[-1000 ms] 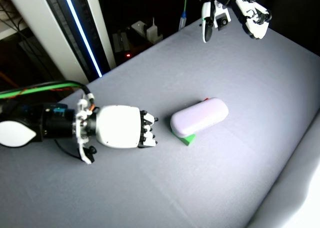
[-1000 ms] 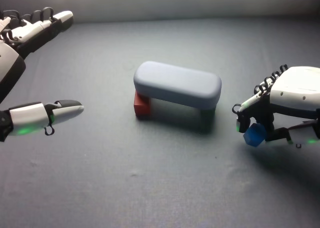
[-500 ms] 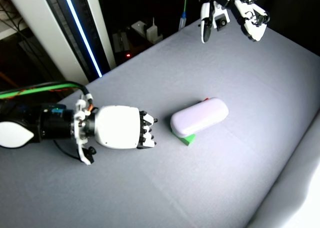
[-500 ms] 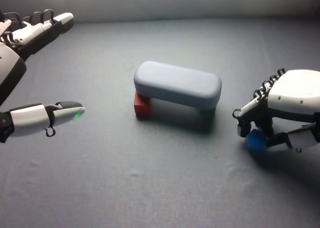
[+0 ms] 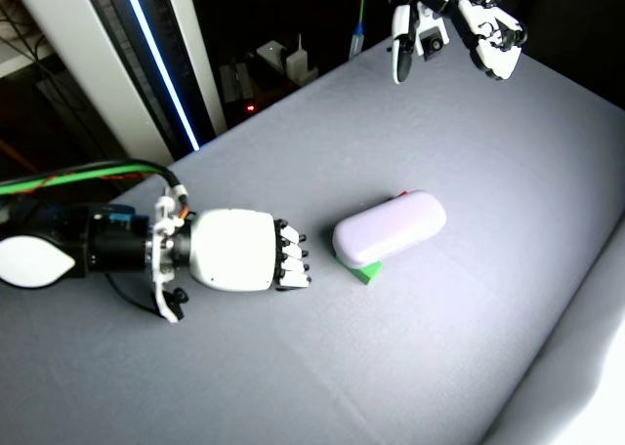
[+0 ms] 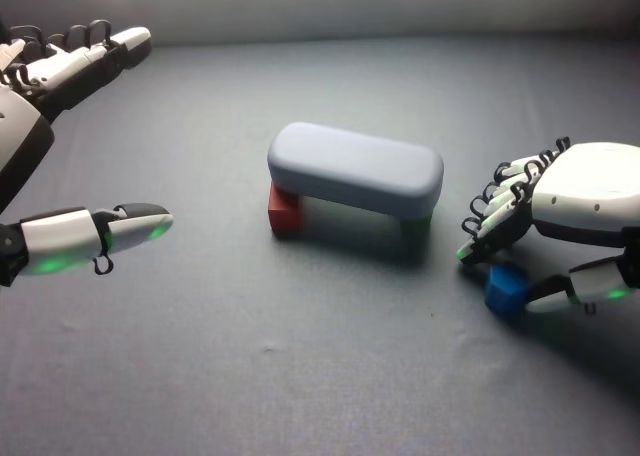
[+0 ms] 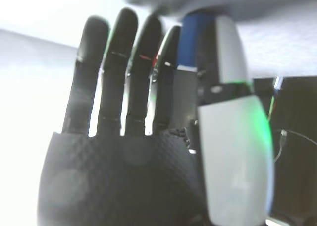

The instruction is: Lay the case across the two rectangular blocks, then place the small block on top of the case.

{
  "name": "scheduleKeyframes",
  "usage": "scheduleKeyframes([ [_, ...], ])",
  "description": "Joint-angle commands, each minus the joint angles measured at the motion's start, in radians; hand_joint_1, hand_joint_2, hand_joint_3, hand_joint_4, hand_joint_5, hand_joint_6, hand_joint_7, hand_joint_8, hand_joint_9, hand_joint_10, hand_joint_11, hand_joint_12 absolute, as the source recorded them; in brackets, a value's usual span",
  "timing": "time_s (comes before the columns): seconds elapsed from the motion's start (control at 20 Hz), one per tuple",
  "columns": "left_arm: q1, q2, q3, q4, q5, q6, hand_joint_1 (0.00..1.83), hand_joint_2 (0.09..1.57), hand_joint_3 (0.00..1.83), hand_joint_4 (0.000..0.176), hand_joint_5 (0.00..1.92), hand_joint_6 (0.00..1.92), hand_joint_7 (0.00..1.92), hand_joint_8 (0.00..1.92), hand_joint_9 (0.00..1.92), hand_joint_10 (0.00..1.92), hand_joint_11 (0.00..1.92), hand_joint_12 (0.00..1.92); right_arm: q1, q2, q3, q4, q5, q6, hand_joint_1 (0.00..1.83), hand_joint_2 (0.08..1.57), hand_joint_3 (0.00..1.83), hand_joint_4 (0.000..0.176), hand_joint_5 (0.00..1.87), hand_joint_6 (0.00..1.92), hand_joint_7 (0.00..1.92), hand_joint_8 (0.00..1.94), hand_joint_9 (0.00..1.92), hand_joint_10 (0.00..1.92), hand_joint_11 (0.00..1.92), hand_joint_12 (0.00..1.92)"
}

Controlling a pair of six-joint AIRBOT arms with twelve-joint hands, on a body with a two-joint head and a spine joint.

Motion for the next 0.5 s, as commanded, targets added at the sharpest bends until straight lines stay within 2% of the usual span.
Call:
scheduleKeyframes([
  [0.0,-0.006,-0.002,0.0,0.007,-0.13,-0.006,0.9,0.94,0.0,0.025,0.25,0.0,0.34,0.0,0.39,0.0,0.0,1.1,0.01,0.002,0.001,0.032,0.088,0.004,1.05,1.05,0.0,0.0,0.69,0.0,0.59,0.21,0.46,0.63,0.16,1.31],
  [0.15,-0.006,-0.003,0.001,0.007,-0.13,-0.006,0.88,0.94,0.0,0.033,0.25,0.0,0.34,0.0,0.4,0.0,0.0,1.07,0.01,0.002,-0.001,0.032,0.088,0.005,1.07,1.05,0.0,0.0,0.67,0.0,0.63,0.04,0.57,0.23,0.16,1.16],
  [0.2,-0.005,-0.003,0.001,0.007,-0.131,-0.007,0.89,0.94,0.0,0.039,0.25,0.0,0.33,0.0,0.39,0.0,0.0,1.07,0.01,0.002,-0.003,0.032,0.089,0.005,1.08,1.04,0.0,0.0,0.68,0.0,0.65,0.03,0.62,0.23,0.2,1.18],
  [0.35,-0.005,-0.003,0.001,0.007,-0.13,-0.007,0.89,0.94,0.0,0.044,0.24,0.0,0.34,0.0,0.4,0.01,0.0,1.07,0.01,0.003,-0.01,0.025,0.1,0.008,1.08,1.03,0.0,0.0,0.73,0.02,0.7,0.04,0.69,0.26,0.27,1.28],
  [0.45,-0.005,-0.004,0.002,0.007,-0.13,-0.007,0.86,0.94,0.0,0.059,0.23,0.0,0.35,0.01,0.41,0.01,0.0,1.08,0.01,0.003,-0.012,0.009,0.101,0.013,1.07,1.02,0.0,0.0,0.75,0.0,0.74,0.05,0.59,0.69,0.33,1.39],
])
